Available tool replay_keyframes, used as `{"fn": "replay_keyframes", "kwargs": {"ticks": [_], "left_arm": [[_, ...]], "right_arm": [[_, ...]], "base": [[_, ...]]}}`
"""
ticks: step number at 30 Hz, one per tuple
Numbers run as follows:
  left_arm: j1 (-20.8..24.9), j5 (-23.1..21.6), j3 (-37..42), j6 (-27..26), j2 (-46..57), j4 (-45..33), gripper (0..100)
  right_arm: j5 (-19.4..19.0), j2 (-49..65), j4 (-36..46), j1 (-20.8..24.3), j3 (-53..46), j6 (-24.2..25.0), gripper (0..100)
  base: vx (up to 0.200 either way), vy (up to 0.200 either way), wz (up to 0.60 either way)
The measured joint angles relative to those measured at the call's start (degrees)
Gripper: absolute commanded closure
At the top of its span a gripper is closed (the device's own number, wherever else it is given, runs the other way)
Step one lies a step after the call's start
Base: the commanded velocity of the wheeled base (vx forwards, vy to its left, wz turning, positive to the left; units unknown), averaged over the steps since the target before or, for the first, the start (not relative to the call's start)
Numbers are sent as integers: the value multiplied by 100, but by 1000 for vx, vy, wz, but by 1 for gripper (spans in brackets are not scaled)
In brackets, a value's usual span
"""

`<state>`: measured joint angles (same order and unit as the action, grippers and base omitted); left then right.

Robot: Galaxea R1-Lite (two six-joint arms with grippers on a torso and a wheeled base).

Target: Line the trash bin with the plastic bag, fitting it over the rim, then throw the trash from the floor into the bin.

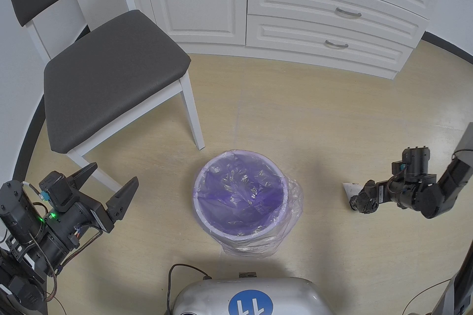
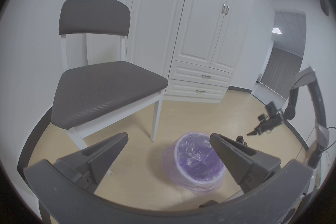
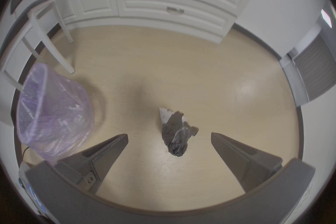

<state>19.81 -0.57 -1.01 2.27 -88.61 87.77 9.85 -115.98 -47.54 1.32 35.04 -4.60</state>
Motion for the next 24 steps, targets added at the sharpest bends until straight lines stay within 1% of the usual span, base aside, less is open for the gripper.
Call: {"fn": "replay_keyframes", "kwargs": {"ticks": [1,6,9,12,19,20,24], "left_arm": [[28,39,0,16,39,0,0],[166,216,0,152,345,-32,0],[218,280,2,202,518,-66,0],[251,304,2,208,689,-87,0],[271,311,2,189,1064,-93,0],[273,311,2,187,1125,-98,0],[273,306,2,185,1312,-98,0]], "right_arm": [[-44,-246,-13,-48,127,90,0],[-438,-1464,-41,-302,1003,911,0],[-589,-2008,-16,-416,1457,1229,0],[-666,-2387,-27,-523,1788,1409,0],[-688,-2861,15,-680,2453,1524,0],[-688,-2909,68,-696,2555,1535,100],[-695,-3046,514,-724,2844,1557,100]], "base": [[0,0,0],[0,0,0],[0,0,0],[0,0,0],[0,0,0],[0,0,0],[0,0,0]]}}
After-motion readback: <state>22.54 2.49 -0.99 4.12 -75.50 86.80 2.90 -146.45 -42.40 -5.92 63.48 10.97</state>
